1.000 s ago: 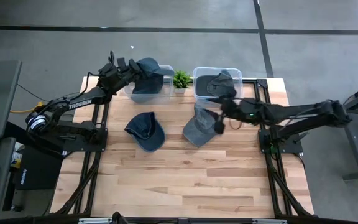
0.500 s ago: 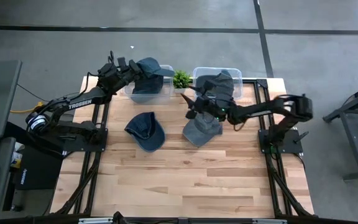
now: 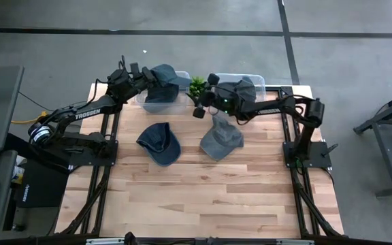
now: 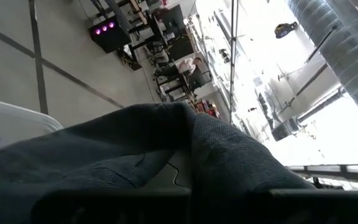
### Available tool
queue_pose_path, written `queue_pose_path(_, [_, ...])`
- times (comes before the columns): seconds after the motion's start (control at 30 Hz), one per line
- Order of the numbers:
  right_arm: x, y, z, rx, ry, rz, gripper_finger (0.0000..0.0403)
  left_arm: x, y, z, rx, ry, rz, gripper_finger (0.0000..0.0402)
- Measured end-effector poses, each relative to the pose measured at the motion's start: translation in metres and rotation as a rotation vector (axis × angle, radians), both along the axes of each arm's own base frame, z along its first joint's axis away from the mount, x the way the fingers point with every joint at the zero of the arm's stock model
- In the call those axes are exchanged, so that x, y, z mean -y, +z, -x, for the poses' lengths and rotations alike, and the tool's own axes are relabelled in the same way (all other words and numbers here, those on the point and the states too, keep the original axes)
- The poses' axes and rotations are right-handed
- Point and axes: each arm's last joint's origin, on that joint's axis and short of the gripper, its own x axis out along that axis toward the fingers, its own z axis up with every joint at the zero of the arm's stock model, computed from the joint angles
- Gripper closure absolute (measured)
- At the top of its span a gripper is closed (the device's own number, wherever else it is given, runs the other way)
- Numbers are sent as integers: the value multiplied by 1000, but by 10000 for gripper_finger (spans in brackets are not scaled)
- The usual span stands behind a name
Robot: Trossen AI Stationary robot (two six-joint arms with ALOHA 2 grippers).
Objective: Pick & Place hat
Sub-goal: Put the bottom blue cap into the left transparent bin
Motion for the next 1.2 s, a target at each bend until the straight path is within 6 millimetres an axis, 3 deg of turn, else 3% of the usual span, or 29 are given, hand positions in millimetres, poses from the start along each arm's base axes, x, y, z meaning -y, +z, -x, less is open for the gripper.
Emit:
queue_pose_path(0.37, [34, 0, 13, 12, 3, -56, 203, 2, 6, 0, 38, -63, -52, 401])
queue_pose_path(0.7, [35, -4, 11, 15, 67, -63, 205, 3, 6, -1, 33, -85, -51, 401])
queue_pose_path(1.0, [45, -5, -17, 29, 109, -98, 229, 7, 7, -4, 39, -126, -74, 401])
queue_pose_path(1.2, [47, -1, -23, -12, 113, -126, 247, 7, 8, -4, 38, -124, -79, 401])
